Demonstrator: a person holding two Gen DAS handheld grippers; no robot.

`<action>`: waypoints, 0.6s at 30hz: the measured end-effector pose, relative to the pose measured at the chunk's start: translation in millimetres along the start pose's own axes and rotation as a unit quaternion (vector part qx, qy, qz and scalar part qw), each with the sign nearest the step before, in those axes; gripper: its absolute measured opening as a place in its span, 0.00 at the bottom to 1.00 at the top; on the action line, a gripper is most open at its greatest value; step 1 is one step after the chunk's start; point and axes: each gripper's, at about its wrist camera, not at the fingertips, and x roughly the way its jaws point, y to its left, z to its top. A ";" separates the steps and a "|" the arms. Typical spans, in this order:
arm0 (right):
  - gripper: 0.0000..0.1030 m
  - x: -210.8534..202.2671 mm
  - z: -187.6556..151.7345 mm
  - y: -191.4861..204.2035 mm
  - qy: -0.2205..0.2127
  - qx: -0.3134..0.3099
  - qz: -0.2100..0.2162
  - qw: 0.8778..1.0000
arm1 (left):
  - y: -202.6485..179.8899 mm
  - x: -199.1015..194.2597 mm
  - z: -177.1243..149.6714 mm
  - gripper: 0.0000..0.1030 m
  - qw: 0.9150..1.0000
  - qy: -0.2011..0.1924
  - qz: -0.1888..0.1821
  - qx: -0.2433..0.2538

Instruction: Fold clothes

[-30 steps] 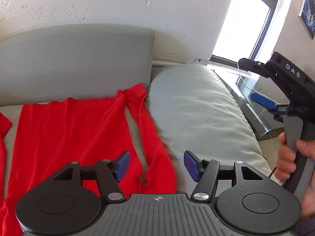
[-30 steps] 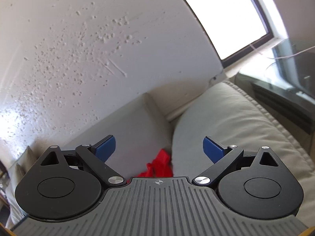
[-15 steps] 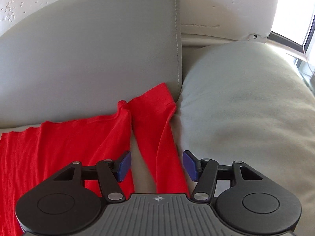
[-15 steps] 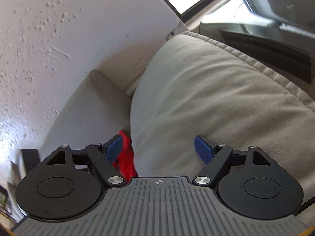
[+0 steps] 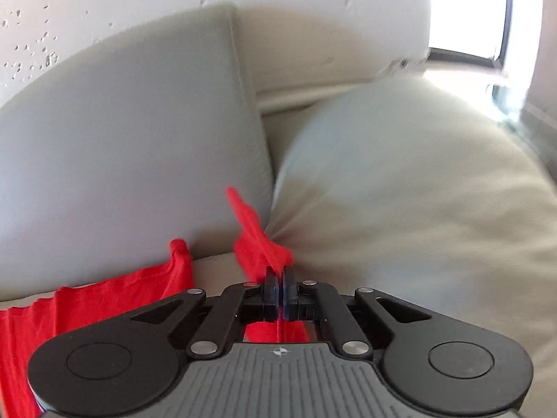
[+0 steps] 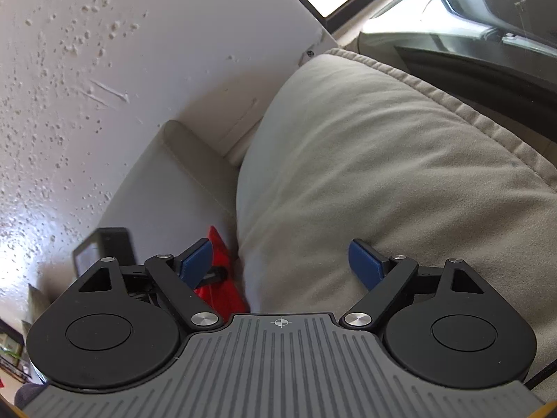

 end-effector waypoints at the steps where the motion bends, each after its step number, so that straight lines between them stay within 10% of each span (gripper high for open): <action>1: 0.84 -0.3 0.6 -0.7 0.001 0.002 0.003 1.000 | 2.5 -22.5 4.2 0.02 0.999 -0.018 -0.035 -0.009; 7: 0.85 -4.4 7.1 -26.9 0.019 0.105 0.125 0.986 | 12.0 -133.7 13.3 0.02 0.967 -0.077 -0.239 -0.046; 11: 0.81 -0.1 6.5 -55.6 0.039 0.221 0.262 0.938 | 3.2 -180.1 4.1 0.02 0.941 -0.090 -0.323 -0.045; 18: 0.84 -8.1 6.6 -65.4 0.042 0.258 0.329 0.907 | -21.8 -202.6 -2.9 0.01 0.927 -0.100 -0.360 -0.042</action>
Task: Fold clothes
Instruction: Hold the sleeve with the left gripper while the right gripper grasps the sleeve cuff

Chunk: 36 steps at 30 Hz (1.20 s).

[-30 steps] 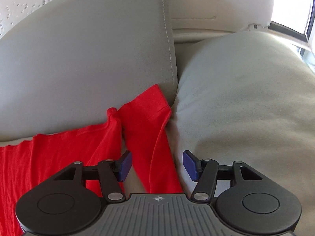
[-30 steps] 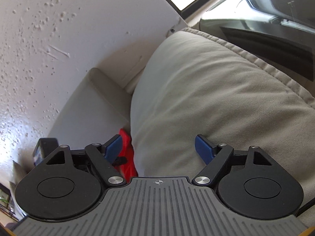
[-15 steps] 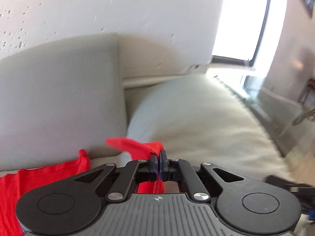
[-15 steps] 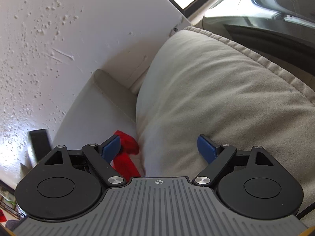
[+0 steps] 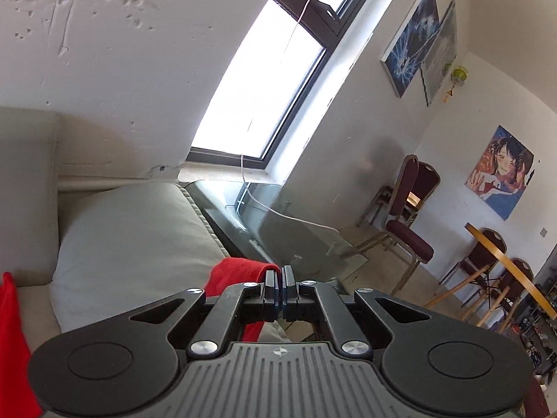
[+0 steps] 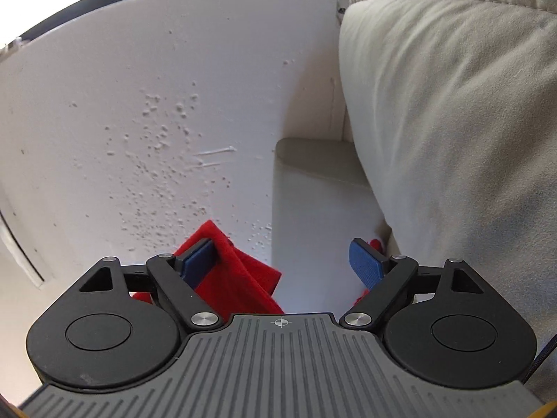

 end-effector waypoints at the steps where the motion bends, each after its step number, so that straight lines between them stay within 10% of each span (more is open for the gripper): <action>1: 0.82 -0.7 0.3 1.1 0.005 0.003 0.027 1.000 | 5.0 4.9 -1.5 0.01 1.000 0.006 0.009 -0.007; 3: 0.64 -2.5 0.3 5.5 0.010 0.000 0.069 0.998 | 22.5 18.5 -4.5 0.01 0.999 0.015 0.029 -0.030; 6: 0.04 -7.6 -4.0 25.8 -0.008 -0.062 0.037 0.997 | 48.2 39.1 -10.6 0.02 0.993 0.032 0.101 -0.061; 12: 0.03 -22.8 -19.5 64.9 -0.105 -0.181 -0.079 0.975 | 58.9 50.9 -30.0 0.27 0.974 0.043 0.198 -0.097; 16: 0.04 -19.6 -51.0 115.9 -0.175 -0.369 -0.209 0.889 | 48.2 36.8 -39.7 0.27 0.961 0.050 0.261 -0.071; 18: 0.15 16.5 -66.4 120.0 -0.108 -0.437 -0.278 0.849 | 46.0 29.0 -48.1 0.27 0.955 0.056 0.284 -0.068; 19: 0.47 35.2 -74.1 121.5 -0.072 -0.467 -0.311 0.825 | 44.7 22.5 -53.9 0.27 0.952 0.056 0.291 -0.073; 21: 0.75 64.0 -83.3 106.0 0.002 -0.483 -0.354 0.801 | 40.7 5.9 -66.9 0.27 0.949 0.054 0.297 -0.085; 22: 0.73 75.1 -87.5 96.2 0.040 -0.484 -0.359 0.797 | 37.3 -2.5 -74.2 0.27 0.949 0.056 0.298 -0.089; 26: 0.75 75.8 -94.9 88.3 0.089 -0.462 -0.343 0.813 | 15.6 -35.7 -110.5 0.36 0.952 0.077 0.284 -0.085; 29: 0.75 48.5 -77.9 97.6 0.047 -0.437 -0.290 0.850 | -9.2 -51.5 -141.3 0.37 0.955 0.095 0.276 -0.054; 32: 0.75 24.8 -58.4 102.3 -0.027 -0.409 -0.260 0.874 | -26.7 -48.3 -157.0 0.37 0.959 0.098 0.265 0.010; 36: 0.76 6.2 -28.4 79.7 -0.011 -0.293 -0.265 0.919 | -45.1 -6.3 -157.8 0.38 0.952 0.102 0.250 0.143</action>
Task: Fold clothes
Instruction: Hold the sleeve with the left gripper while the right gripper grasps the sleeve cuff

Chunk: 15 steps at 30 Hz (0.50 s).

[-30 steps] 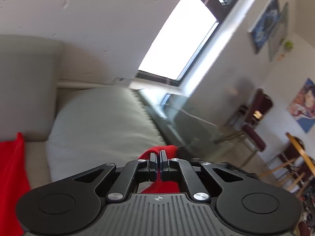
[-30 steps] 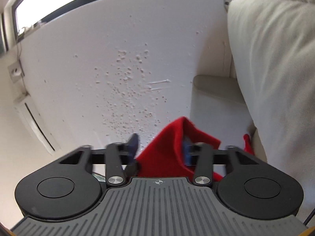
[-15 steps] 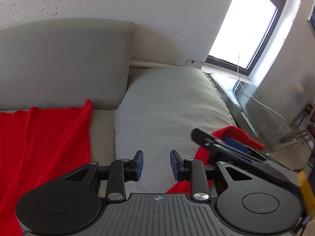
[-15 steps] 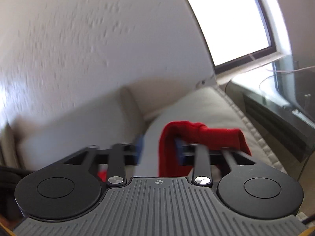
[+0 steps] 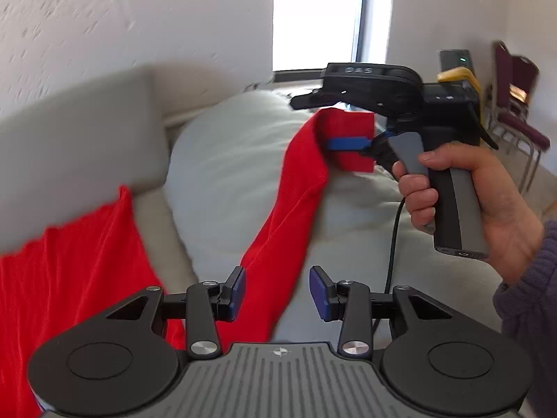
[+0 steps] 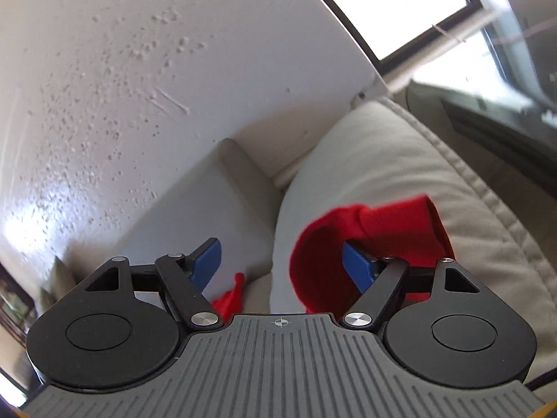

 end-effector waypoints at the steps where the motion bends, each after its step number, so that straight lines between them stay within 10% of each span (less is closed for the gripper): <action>1: 0.76 -0.6 0.1 -6.8 0.006 0.023 0.008 1.000 | -9.3 9.9 4.4 0.39 0.999 -0.005 0.005 0.033; 5: 0.76 -8.9 2.1 -24.6 0.009 0.052 0.008 0.999 | -45.9 49.4 21.9 0.41 0.987 -0.022 0.025 0.160; 15: 0.77 -15.7 17.3 -72.1 -0.029 0.116 -0.046 0.992 | -63.2 130.4 48.5 0.41 0.981 0.004 0.052 0.186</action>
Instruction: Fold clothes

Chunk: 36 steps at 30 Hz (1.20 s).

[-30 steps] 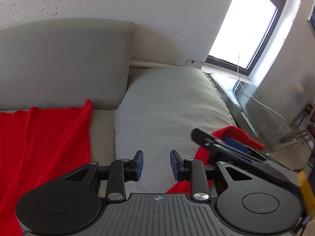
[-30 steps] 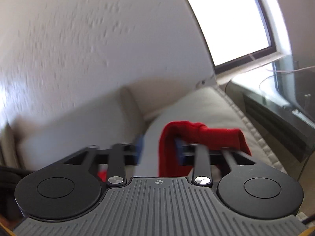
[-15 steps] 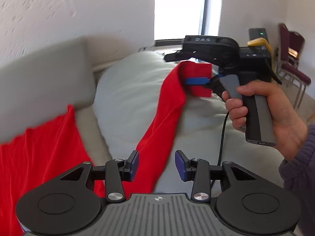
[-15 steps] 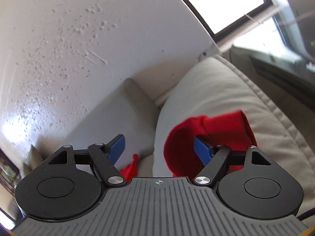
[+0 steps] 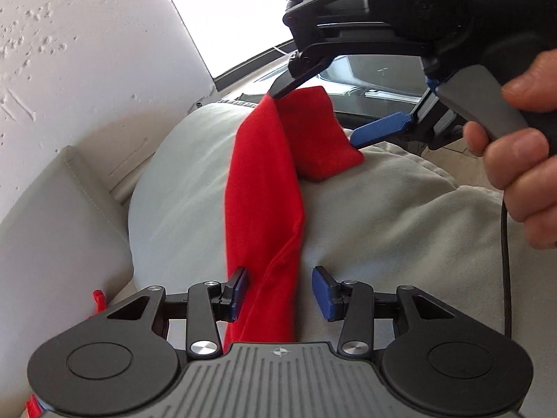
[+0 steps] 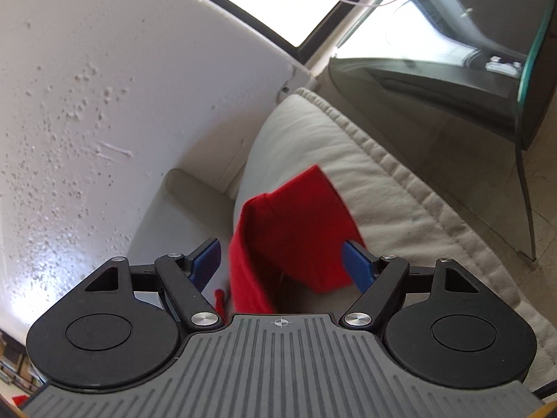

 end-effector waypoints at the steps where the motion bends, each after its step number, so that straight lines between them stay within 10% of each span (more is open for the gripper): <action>1: 0.77 0.2 2.4 -6.2 -0.001 0.019 0.000 1.000 | -5.3 0.4 0.4 0.41 1.000 -0.003 0.003 0.009; 8: 0.57 8.7 6.4 -23.6 0.001 0.025 -0.029 0.999 | 18.4 0.6 2.7 0.24 1.000 -0.009 0.007 -0.026; 11: 0.37 18.4 -2.3 -8.3 0.019 -0.064 -0.042 0.997 | 28.5 0.7 3.6 0.10 0.999 -0.011 0.008 -0.041; 13: 0.04 19.5 -9.8 5.3 0.009 -0.129 -0.076 0.989 | 35.3 0.7 4.3 0.08 0.999 -0.013 0.009 -0.051; 16: 0.03 8.0 -12.7 21.6 -0.039 -0.172 -0.105 0.979 | 46.0 0.0 5.1 0.08 0.998 -0.016 0.010 -0.067; 24: 0.03 -72.7 -4.0 53.4 -0.175 -0.155 -0.015 0.972 | 111.0 -84.4 -8.2 0.07 0.973 -0.077 -0.056 -0.212; 33: 0.03 -154.5 -28.7 102.1 -0.327 -0.220 0.044 0.918 | 118.0 -116.4 15.9 0.12 0.966 -0.087 -0.165 -0.176; 36: 0.03 -150.7 -23.5 97.7 -0.315 -0.205 0.020 0.926 | 106.5 -81.7 25.2 0.12 0.979 -0.057 -0.140 -0.140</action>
